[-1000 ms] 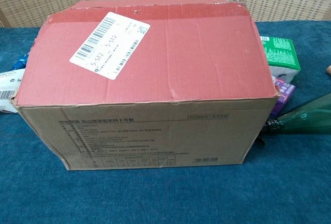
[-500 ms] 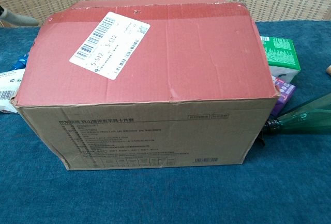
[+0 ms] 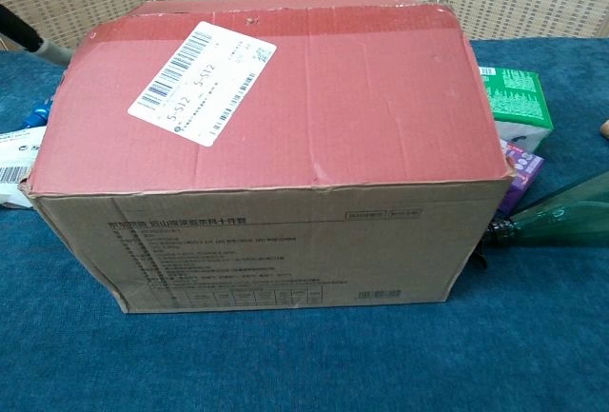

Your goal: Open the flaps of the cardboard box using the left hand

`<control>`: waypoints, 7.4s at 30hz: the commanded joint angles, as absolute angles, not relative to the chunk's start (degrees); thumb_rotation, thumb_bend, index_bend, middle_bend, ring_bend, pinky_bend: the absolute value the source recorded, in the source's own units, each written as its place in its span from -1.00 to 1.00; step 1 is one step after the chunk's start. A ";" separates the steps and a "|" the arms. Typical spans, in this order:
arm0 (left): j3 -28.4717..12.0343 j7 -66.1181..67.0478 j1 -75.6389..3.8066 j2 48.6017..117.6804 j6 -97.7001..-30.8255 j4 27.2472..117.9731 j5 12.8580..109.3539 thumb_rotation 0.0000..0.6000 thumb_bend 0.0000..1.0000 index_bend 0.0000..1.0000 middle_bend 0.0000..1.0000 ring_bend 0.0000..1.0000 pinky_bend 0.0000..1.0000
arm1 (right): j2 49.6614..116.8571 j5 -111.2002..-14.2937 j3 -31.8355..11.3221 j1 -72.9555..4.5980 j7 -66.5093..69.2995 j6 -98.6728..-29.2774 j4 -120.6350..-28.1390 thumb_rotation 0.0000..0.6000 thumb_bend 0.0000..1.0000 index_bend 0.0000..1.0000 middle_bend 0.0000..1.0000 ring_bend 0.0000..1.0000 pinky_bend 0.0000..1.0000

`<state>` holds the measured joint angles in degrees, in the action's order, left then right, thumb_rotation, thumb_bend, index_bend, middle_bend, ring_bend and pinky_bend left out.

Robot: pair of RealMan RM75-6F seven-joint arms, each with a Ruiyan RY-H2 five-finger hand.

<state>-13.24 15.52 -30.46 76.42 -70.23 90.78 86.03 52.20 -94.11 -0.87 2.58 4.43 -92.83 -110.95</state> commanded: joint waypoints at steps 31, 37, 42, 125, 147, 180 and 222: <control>-24.12 26.76 -41.82 72.76 -67.98 92.57 76.42 1.00 -1.00 -1.00 -1.00 -1.00 -1.00 | 51.38 -94.80 -0.36 2.89 5.24 -93.00 -111.10 1.00 -1.00 -1.00 -1.00 -1.00 -1.00; -26.84 29.13 -51.22 77.75 -60.81 80.89 71.37 1.00 -1.00 -1.00 -1.00 -1.00 -1.00 | 51.66 -94.26 -0.27 2.79 3.13 -92.26 -111.60 1.00 -1.00 -1.00 -1.00 -1.00 -1.00; -27.94 32.41 -57.07 81.72 -58.62 72.15 68.35 1.00 -1.00 -1.00 -1.00 -1.00 -1.00 | 51.36 -93.28 -0.57 2.71 3.41 -92.06 -111.60 1.00 -1.00 -1.00 -1.00 -1.00 -1.00; -4.54 -69.85 -45.78 45.22 -52.75 110.01 102.14 1.00 -1.00 -0.96 -1.00 -0.83 -0.15 | 53.29 -95.44 -0.05 2.92 -1.80 -92.39 -112.47 1.00 -1.00 -1.00 -1.00 -1.00 -1.00; 3.30 -95.65 -49.06 44.49 -70.15 109.10 118.70 1.00 -1.00 -0.97 -1.00 -0.80 0.05 | 53.17 -95.68 0.00 2.93 -1.78 -92.38 -112.38 1.00 -1.00 -1.00 -1.00 -1.00 -1.00; -4.74 -24.48 -45.50 62.64 -61.34 104.13 91.48 1.00 -1.00 -1.00 -1.00 -1.00 -0.61 | 52.54 -94.61 0.40 2.67 -2.21 -90.84 -113.07 1.00 -1.00 -1.00 -1.00 -1.00 -1.00; -10.31 8.28 -51.14 84.83 -61.20 87.75 88.12 1.00 -1.00 -1.00 -1.00 -1.00 -0.84 | 49.70 -94.39 0.38 2.50 4.64 -91.01 -112.98 1.00 -1.00 -1.00 -1.00 -1.00 -1.00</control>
<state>-9.96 8.51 -51.21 84.43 -60.96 88.02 88.57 49.68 -94.37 0.36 2.49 4.67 -91.01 -112.96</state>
